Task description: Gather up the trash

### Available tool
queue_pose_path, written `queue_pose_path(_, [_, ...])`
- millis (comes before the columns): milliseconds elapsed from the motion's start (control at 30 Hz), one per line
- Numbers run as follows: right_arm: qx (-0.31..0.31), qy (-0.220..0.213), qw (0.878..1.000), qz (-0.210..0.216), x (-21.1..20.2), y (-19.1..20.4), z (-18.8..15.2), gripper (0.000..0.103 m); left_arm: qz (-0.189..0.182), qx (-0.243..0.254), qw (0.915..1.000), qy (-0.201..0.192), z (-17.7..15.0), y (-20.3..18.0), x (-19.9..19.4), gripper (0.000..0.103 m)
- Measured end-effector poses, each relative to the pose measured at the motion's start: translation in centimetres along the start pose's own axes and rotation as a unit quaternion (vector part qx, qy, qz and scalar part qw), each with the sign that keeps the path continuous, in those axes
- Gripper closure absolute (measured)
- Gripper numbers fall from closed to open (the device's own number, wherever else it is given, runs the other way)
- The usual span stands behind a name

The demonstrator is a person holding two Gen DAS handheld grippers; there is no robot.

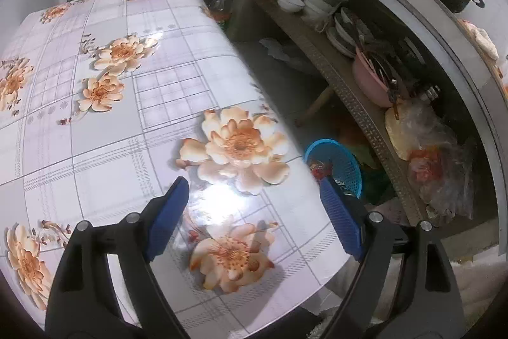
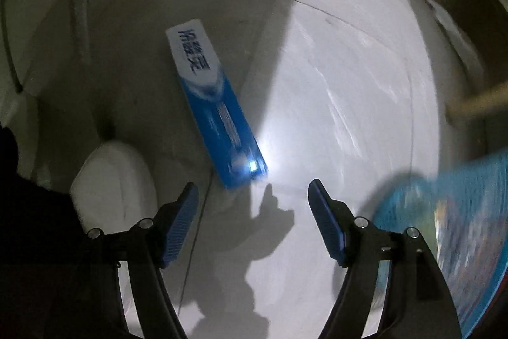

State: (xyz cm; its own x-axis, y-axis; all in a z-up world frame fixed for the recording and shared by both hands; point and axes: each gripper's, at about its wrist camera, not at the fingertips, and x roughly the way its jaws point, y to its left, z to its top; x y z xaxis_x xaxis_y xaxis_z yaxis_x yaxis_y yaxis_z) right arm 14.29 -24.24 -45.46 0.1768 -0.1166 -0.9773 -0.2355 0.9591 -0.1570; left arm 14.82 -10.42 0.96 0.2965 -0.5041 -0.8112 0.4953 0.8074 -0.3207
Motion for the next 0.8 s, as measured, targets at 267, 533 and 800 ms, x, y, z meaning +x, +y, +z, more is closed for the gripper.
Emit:
queue_pose_path(267, [-0.032,0.042,0.998,0.033,4.5,2.6,5.2,0.033,0.015,-0.013,0.9997,0.017,0.2,2.1,1.1,0.023])
queue_pose_path(533, [-0.021,0.081,0.995,0.046,7.1,3.3,5.9,0.052,0.029,-0.019,0.9992,0.02,0.4,3.5,1.4,0.023])
queue_pose_path(800, [0.021,0.093,0.993,0.068,6.5,1.6,4.5,0.055,0.019,-0.022,0.9995,0.014,0.4,3.6,1.4,0.023])
